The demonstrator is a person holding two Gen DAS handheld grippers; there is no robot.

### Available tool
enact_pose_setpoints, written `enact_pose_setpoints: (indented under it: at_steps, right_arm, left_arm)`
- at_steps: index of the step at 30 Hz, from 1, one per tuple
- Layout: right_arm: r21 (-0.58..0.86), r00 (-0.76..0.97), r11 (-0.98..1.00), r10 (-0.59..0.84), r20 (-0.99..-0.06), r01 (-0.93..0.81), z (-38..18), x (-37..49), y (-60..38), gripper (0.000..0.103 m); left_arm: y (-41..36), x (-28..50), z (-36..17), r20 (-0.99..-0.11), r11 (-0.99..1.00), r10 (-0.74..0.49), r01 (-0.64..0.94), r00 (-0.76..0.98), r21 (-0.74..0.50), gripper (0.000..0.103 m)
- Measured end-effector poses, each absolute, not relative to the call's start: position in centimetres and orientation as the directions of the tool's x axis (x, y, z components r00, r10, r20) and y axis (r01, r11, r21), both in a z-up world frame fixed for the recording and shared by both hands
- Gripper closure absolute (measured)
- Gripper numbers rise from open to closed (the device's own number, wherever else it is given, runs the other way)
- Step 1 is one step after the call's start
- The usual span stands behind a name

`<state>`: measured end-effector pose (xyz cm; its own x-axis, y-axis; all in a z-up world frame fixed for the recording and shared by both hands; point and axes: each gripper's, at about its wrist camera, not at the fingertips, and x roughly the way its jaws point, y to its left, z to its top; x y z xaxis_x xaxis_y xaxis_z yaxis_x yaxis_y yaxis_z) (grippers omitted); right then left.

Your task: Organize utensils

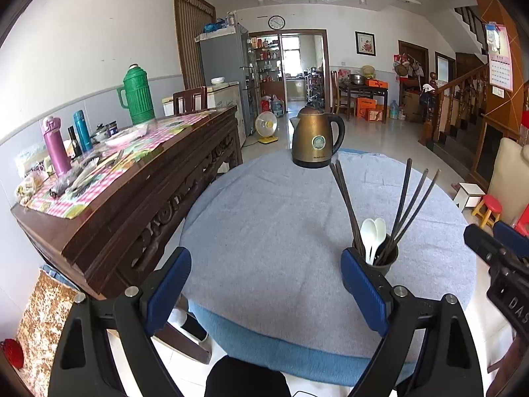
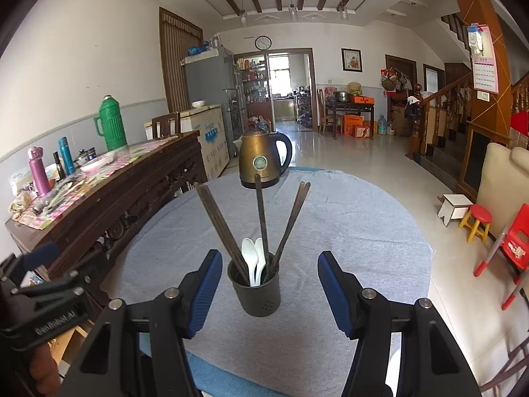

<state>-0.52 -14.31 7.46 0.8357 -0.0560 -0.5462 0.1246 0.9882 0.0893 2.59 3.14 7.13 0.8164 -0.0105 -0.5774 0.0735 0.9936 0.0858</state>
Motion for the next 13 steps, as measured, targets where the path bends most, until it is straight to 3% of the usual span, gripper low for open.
enact_pose_setpoints:
  at_steps: [13]
  right_arm:
    - [0.140, 0.818, 0.978, -0.048, -0.573, 0.155, 4.7, 3.4, -17.6, 0.039]
  left_arm:
    - [2.4, 6.5, 6.0, -0.590, 0.995, -0.047, 0.091, 0.806, 0.044, 0.011]
